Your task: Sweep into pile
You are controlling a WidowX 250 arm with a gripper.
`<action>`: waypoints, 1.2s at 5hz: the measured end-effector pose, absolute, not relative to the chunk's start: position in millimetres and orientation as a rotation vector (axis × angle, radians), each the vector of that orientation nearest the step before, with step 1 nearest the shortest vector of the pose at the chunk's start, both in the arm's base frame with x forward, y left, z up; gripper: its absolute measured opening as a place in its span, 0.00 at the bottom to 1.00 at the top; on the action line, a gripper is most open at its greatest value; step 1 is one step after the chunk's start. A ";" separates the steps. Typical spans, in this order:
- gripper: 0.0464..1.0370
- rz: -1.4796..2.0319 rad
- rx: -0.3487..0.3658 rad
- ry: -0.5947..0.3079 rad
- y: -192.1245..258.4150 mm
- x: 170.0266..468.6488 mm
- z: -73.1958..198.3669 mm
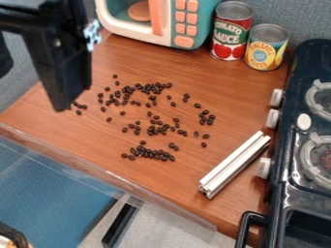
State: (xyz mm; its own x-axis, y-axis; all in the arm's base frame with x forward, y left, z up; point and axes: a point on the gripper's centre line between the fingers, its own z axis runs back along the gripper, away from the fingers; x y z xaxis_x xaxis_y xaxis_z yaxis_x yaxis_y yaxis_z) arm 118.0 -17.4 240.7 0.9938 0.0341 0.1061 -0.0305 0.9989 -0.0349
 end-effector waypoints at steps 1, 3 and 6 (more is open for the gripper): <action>0.96 0.031 -0.031 -0.101 -17.2 118.2 238.3; 0.96 -0.176 -0.046 -0.169 -28.3 171.8 187.7; 0.96 -0.314 -0.016 -0.189 -52.7 232.1 116.5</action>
